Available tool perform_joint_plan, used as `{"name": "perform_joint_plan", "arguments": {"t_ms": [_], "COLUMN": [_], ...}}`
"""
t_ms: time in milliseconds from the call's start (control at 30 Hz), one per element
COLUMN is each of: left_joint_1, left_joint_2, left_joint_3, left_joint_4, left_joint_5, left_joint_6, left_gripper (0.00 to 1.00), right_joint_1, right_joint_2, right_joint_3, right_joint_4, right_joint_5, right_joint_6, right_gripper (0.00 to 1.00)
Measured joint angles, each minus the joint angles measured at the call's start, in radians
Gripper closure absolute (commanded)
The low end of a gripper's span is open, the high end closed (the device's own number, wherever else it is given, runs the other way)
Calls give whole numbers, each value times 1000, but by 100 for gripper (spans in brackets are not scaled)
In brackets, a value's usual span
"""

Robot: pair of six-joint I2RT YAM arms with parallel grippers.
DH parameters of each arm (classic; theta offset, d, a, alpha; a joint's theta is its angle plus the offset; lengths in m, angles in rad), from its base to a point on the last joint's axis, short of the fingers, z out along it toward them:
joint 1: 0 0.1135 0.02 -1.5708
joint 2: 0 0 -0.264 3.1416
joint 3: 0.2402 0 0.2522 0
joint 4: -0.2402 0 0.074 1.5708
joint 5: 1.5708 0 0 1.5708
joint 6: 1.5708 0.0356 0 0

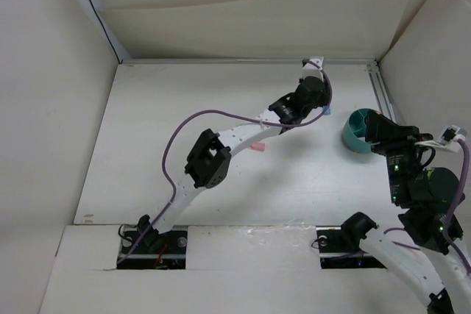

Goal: Sort the stationery into containers
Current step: Place the pen in the storage box.

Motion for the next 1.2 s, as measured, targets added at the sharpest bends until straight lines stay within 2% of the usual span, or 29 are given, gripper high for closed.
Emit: {"name": "perform_joint_plan", "arguments": {"t_ms": [167,267,300,367,433,500,533,567,633,667,700,867,1033,1200], "left_joint_1": [0,-3,-5,-7,-6,-2,2,10,31,42,50,80,85,90], "left_joint_2": [18,20,19,-10,-85,-165,-203,-239,-298,-325,-349,-477,-552,-554], "left_joint_3": [5,2,-6,-77,-223,-359,-408,-450,-486,-491,-493,-557,-642,-673], "left_joint_4": [110,150,167,214,235,247,247,249,253,261,268,323,351,347], "left_joint_5": [64,100,108,122,136,164,175,194,235,254,274,322,355,373], "left_joint_6": [-11,-24,-28,-33,-48,-75,-94,-117,-162,-183,-203,-266,-306,-320], "left_gripper": [97,100,100,100,100,100,100,100,100,100,100,100,100,100], "right_joint_1": [0,0,0,0,0,0,0,0,0,0,0,0,-5,-46], "right_joint_2": [34,57,67,93,127,164,182,196,223,235,244,241,224,316], "right_joint_3": [-3,-8,-8,-7,-5,0,2,3,9,16,23,34,37,61], "right_joint_4": [0,-5,-6,-7,-11,-17,-21,-24,-43,-55,-64,-111,-118,-115], "right_joint_5": [19,44,51,63,66,50,39,26,-12,-28,-42,-82,-136,-246], "right_joint_6": [0,1,1,3,6,2,-2,-3,-12,-16,-19,-20,-19,-27], "right_gripper": [54,72,85,88,89,82,67,58,45,35,32,22,21,21]}}
